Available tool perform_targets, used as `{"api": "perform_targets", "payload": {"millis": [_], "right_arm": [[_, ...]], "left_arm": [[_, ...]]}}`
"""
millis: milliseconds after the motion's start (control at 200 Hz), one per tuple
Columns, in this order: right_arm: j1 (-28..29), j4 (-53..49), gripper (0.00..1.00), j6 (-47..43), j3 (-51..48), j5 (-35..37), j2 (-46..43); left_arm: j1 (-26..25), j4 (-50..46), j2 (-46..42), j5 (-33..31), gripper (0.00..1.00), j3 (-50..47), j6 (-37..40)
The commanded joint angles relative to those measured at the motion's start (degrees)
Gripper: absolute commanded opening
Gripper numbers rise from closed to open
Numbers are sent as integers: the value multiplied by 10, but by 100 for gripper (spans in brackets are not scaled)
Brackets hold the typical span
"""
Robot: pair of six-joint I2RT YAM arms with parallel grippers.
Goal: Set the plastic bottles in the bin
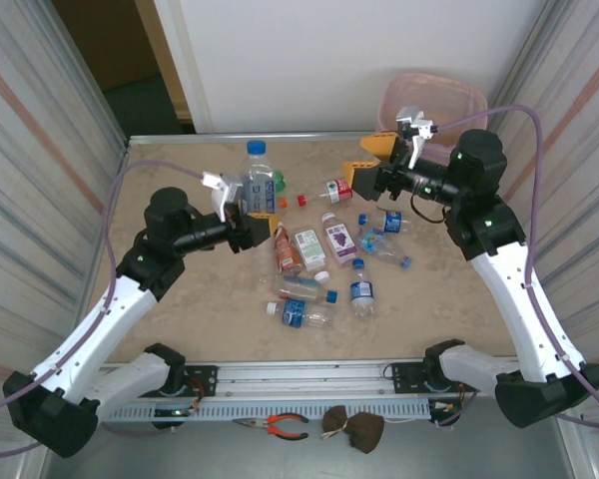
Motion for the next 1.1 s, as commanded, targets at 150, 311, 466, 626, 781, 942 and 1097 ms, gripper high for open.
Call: {"api": "perform_targets", "payload": {"millis": [150, 311, 466, 626, 781, 942, 1097], "right_arm": [[58, 44, 90, 8, 43, -76, 2], [101, 35, 98, -2, 73, -90, 15], [126, 13, 99, -9, 100, -81, 24], [144, 5, 99, -9, 111, -76, 33], [155, -8, 98, -7, 125, -67, 45], [163, -24, 91, -11, 136, -69, 54], [167, -30, 85, -16, 140, -62, 58]], "left_arm": [[-30, 127, 36, 134, 51, 81, 5], [-75, 123, 64, 153, 52, 131, 44], [-106, 118, 88, 157, 51, 170, 69], [-126, 118, 105, 149, 52, 186, 83], [-132, 115, 116, 149, 51, 194, 87], [-132, 110, 115, 146, 51, 196, 90], [-136, 110, 118, 144, 51, 198, 92]]}}
